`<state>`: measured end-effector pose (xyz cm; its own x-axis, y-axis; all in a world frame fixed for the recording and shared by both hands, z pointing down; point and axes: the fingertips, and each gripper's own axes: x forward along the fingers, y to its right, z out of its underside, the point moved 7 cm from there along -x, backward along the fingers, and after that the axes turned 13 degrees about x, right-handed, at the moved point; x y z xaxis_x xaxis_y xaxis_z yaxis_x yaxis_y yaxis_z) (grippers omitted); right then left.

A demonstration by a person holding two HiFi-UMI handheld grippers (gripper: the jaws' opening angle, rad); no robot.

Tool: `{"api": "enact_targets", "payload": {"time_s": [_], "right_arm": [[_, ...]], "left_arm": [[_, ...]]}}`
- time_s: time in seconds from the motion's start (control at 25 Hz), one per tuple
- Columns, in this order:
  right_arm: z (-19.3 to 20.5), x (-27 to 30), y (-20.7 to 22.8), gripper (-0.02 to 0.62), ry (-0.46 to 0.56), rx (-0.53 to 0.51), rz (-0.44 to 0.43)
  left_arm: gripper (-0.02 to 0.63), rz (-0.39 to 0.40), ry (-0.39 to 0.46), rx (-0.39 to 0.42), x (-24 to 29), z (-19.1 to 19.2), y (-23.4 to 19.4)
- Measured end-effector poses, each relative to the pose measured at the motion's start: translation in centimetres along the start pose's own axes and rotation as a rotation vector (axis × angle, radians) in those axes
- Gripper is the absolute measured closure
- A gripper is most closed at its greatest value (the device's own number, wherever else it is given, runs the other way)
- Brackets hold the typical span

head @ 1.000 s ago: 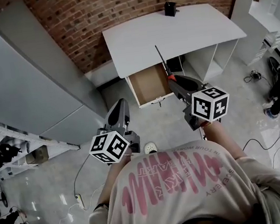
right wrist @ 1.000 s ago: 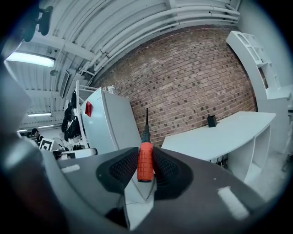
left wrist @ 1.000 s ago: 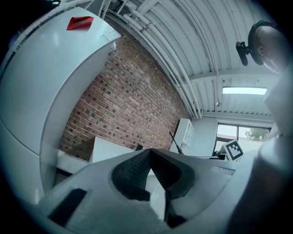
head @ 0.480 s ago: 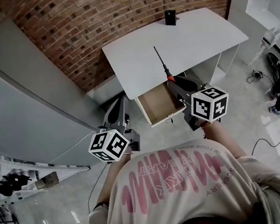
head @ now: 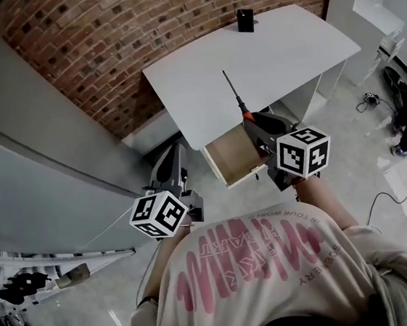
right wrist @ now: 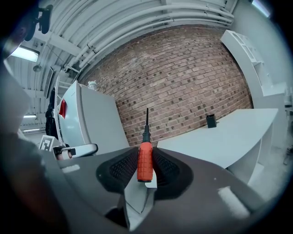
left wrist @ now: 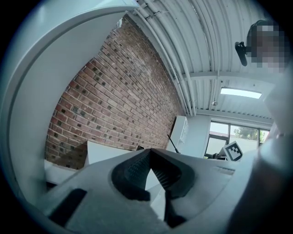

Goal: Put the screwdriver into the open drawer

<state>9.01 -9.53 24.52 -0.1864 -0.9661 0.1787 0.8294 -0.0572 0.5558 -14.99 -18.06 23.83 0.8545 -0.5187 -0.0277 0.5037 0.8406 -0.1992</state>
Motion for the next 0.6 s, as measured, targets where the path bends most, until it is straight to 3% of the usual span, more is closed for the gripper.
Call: {"api": "enact_targets", "payload": {"time_s": [0.28,0.48,0.6], "right_arm": [[1.3,1.9,-0.3,0.482,-0.046,0.000,0.028],[2.0,3.5,-0.6,0.482,-0.083,-0.013,0.033],[3.1,4.7,-0.6,0.482,-0.121,-0.023,0.036]], "left_arm": [[0.603,-0.008,-0.018,-0.050,-0.3,1.5,-2.1],[0.603,-0.014,-0.056,0.021,-0.7,2.3,-3.4],[0.603,-0.030,-0.071,-0.006,-0.9,3.2,-4.5]]}}
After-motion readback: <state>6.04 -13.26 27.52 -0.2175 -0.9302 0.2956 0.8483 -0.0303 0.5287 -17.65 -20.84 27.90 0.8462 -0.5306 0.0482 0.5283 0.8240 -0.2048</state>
